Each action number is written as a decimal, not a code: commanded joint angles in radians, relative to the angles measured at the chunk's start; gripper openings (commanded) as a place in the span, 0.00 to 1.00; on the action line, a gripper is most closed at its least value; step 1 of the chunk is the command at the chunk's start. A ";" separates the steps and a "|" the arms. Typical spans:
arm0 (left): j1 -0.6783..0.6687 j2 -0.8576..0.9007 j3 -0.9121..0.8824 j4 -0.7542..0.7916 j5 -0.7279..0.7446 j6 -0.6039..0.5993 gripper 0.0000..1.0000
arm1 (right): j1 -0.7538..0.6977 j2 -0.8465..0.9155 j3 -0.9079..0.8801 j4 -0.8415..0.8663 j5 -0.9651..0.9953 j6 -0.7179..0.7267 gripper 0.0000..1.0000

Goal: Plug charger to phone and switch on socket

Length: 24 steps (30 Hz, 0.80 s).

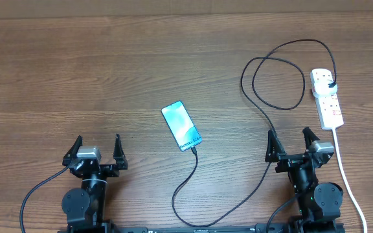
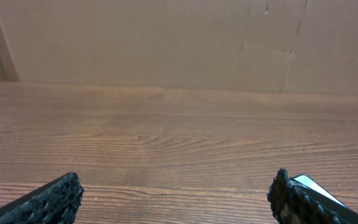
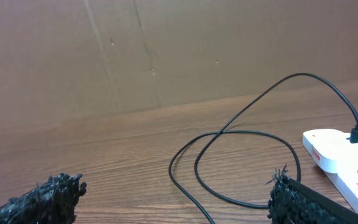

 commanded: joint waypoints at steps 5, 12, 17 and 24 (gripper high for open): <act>0.008 -0.011 -0.004 -0.003 -0.004 0.026 1.00 | -0.017 -0.011 -0.011 0.004 -0.026 -0.060 1.00; 0.008 -0.011 -0.004 -0.003 -0.004 0.026 1.00 | -0.025 -0.011 -0.011 0.014 -0.112 -0.174 1.00; 0.008 -0.011 -0.004 -0.003 -0.004 0.026 1.00 | -0.025 -0.011 -0.011 0.014 -0.116 -0.185 1.00; 0.008 -0.011 -0.004 -0.003 -0.004 0.026 1.00 | -0.038 -0.011 -0.011 0.016 -0.147 -0.220 1.00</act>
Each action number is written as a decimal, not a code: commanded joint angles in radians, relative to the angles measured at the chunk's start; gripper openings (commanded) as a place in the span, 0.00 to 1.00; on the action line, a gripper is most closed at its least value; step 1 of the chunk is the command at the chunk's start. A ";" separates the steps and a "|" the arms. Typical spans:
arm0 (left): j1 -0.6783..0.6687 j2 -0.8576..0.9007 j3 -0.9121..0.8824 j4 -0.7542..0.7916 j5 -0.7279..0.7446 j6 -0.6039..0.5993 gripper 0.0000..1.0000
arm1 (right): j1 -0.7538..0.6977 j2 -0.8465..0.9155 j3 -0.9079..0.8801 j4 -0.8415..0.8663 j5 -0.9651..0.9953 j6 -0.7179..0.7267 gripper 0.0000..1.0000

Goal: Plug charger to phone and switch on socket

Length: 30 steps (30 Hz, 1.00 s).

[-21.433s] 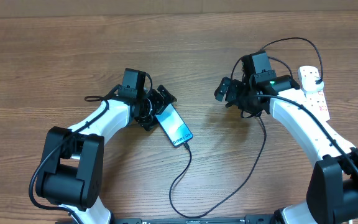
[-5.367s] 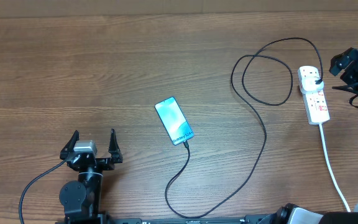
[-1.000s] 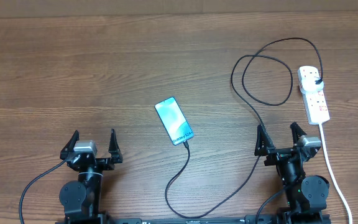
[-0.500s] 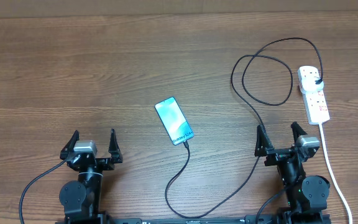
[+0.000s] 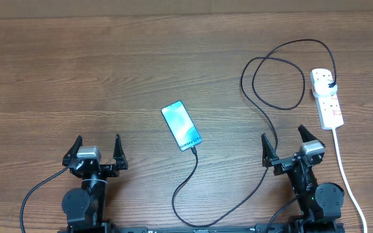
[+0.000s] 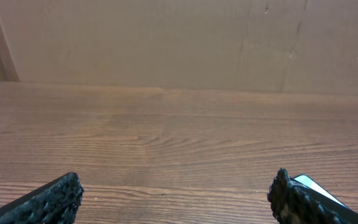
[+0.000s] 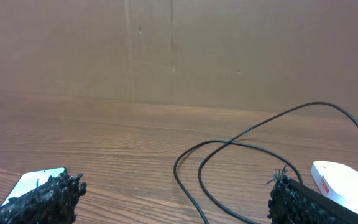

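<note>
A phone with a lit blue screen lies flat mid-table; its corner shows in the left wrist view and the right wrist view. A black charger cable lies with its end at the phone's near edge, loops over the table and runs to a plug in the white socket strip at the far right. My left gripper stands open near the front left. My right gripper stands open at the front right, nothing between its fingers, turned a little toward the phone.
A white lead runs from the socket strip toward the table's front edge, just right of my right arm. A brown cardboard wall stands behind the wooden table.
My right gripper has shifted and swung left: the phone's corner now shows in its view and the socket strip sits at the far right edge. The left arm has not moved.
</note>
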 commanded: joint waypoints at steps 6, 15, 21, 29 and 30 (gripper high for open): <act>0.008 -0.011 -0.004 -0.003 -0.004 0.026 1.00 | -0.021 -0.011 -0.011 0.005 -0.011 -0.019 1.00; 0.008 -0.011 -0.004 -0.003 -0.004 0.026 1.00 | -0.024 -0.011 -0.011 0.006 -0.011 -0.019 1.00; 0.008 -0.011 -0.004 -0.003 -0.004 0.026 0.99 | -0.024 -0.011 -0.011 0.006 -0.011 -0.019 1.00; 0.008 -0.011 -0.004 -0.003 -0.004 0.026 1.00 | -0.024 -0.011 -0.011 0.006 -0.011 -0.019 1.00; 0.008 -0.011 -0.004 -0.003 -0.004 0.026 1.00 | -0.024 -0.011 -0.011 0.006 -0.011 -0.019 1.00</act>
